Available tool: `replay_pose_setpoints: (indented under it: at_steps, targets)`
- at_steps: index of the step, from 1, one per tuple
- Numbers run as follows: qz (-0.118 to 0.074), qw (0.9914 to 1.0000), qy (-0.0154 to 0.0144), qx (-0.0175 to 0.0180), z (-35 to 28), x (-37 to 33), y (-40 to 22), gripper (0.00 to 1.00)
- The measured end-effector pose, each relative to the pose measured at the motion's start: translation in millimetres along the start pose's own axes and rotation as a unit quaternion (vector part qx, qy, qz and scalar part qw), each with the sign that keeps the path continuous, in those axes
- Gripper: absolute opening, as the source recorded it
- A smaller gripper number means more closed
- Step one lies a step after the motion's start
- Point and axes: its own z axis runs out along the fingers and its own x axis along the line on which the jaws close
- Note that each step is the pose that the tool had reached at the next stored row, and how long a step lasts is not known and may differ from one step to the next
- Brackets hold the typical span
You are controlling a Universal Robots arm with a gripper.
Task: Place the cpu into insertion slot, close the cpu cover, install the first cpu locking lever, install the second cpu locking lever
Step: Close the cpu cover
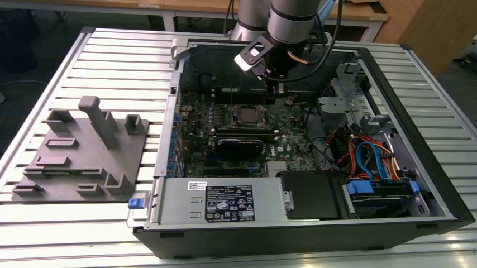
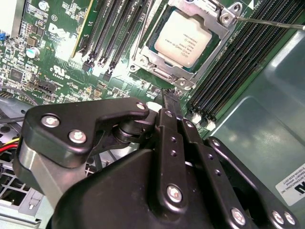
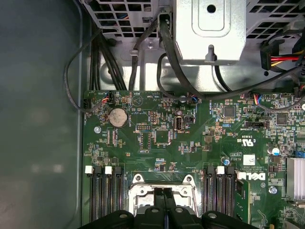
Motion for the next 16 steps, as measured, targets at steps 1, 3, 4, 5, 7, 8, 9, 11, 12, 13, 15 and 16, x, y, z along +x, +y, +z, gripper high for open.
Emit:
replay_pose_setpoints:
  at_steps: [1, 3, 4, 5, 7, 8, 9, 11, 12, 13, 15, 16]
  targets:
    - [0.000, 1.00000, 0.0000, 0.0000, 0.0, 0.0, 0.0, 0.11]
    - [0.000, 1.00000, 0.0000, 0.0000, 0.0, 0.0, 0.0, 0.11]
    - [0.000, 1.00000, 0.0000, 0.0000, 0.0, 0.0, -0.1, 0.11]
    - [0.000, 1.00000, 0.0000, 0.0000, 0.0, 0.0, -0.2, 0.11]
    - [0.000, 1.00000, 0.0000, 0.0000, 0.1, 0.0, -1.3, 0.11]
    - [0.000, 1.00000, 0.0000, 0.0000, 0.2, 0.0, -1.8, 0.11]
    - [0.000, 1.00000, 0.0000, 0.0000, 0.4, 0.0, -2.5, 0.11]
    - [0.000, 1.00000, 0.0001, 0.0000, 0.9, 0.0, -5.6, 0.11]
    - [0.000, 1.00000, 0.0001, 0.0000, 1.3, -0.1, -7.2, 0.11]
    - [0.000, 1.00000, 0.0001, 0.0000, 1.7, -0.1, -9.2, 0.11]
    - [-0.002, 1.00000, 0.0000, 0.0000, 2.7, -0.2, -14.3, 0.11]
    - [-0.003, 1.00000, 0.0000, 0.0001, 3.4, -0.2, -16.3, 0.11]
